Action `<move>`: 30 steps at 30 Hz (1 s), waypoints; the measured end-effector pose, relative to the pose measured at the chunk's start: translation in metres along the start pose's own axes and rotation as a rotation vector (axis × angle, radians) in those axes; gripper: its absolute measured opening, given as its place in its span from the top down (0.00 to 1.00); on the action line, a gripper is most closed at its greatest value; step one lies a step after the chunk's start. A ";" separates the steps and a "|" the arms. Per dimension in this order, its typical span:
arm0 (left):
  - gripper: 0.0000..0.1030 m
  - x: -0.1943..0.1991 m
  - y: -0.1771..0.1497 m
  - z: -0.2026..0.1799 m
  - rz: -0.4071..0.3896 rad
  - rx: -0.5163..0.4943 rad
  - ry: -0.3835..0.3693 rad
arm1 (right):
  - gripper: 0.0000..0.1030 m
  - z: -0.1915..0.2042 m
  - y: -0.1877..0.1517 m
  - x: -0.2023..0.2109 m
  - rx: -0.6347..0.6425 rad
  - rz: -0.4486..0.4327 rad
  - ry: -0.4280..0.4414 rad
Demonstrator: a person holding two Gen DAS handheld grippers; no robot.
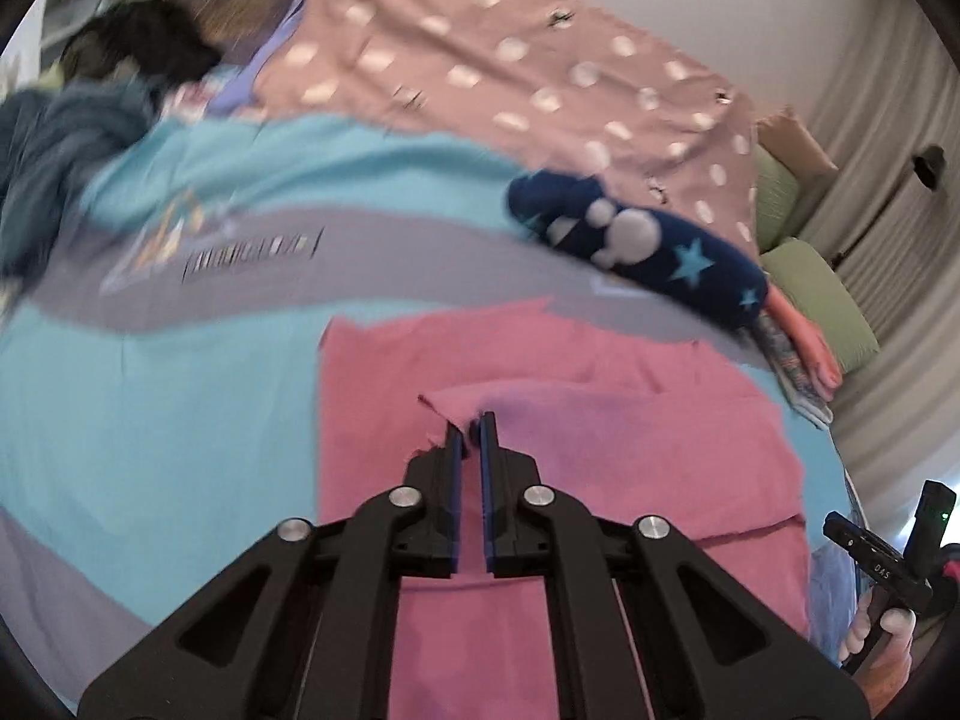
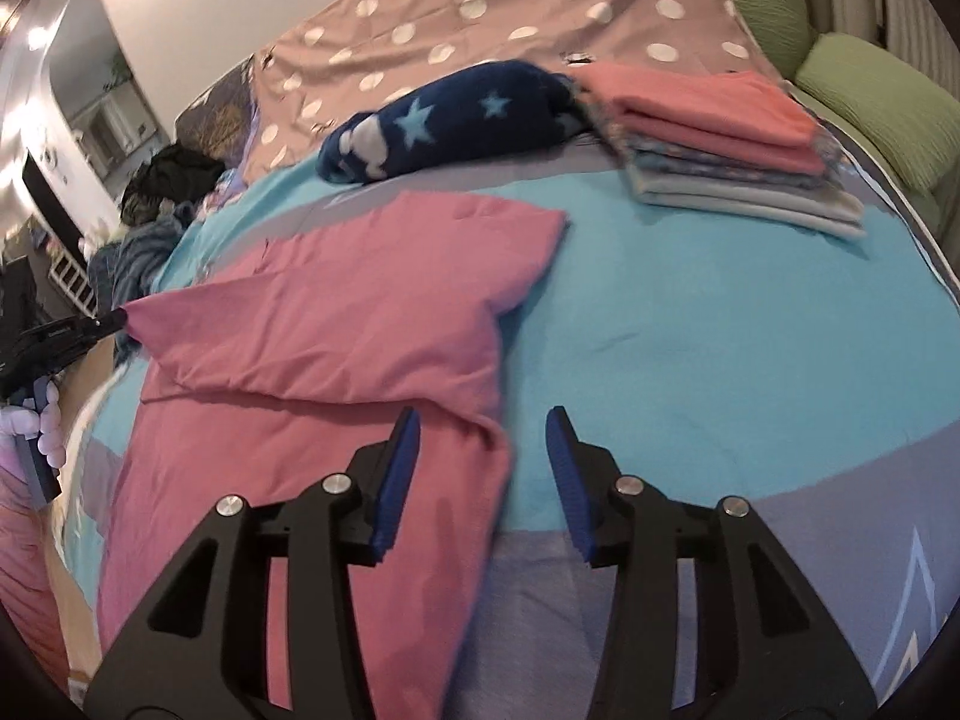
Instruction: Fold small clothes
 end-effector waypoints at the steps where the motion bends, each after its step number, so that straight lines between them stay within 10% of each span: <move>1: 0.87 0.002 -0.002 0.008 -0.003 0.014 0.004 | 0.56 0.006 0.002 -0.003 0.029 0.001 -0.008; 6: 0.71 0.024 -0.011 0.034 -0.056 0.064 -0.026 | 0.50 0.027 0.006 -0.006 0.145 -0.004 -0.038; 16: 0.70 -0.016 -0.039 0.030 0.042 -0.034 0.008 | 0.50 0.031 -0.008 -0.008 0.118 0.014 0.010; 21: 0.90 -0.044 -0.014 -0.005 0.065 -0.114 -0.007 | 0.49 0.037 -0.005 -0.004 0.117 0.011 0.038; 30: 0.85 -0.027 0.032 -0.040 -0.020 -0.083 -0.050 | 0.50 0.065 0.012 -0.003 0.187 -0.015 0.072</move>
Point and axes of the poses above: each gripper's, at about its wrist camera, not at the fingertips, and x roughly against the way its jaws point, z to its left, y to its top, the point moved 6 cm from there along -x, roughly the way its jaws point, and after that the axes turned 9 degrees about x, right-handed, at the moved point
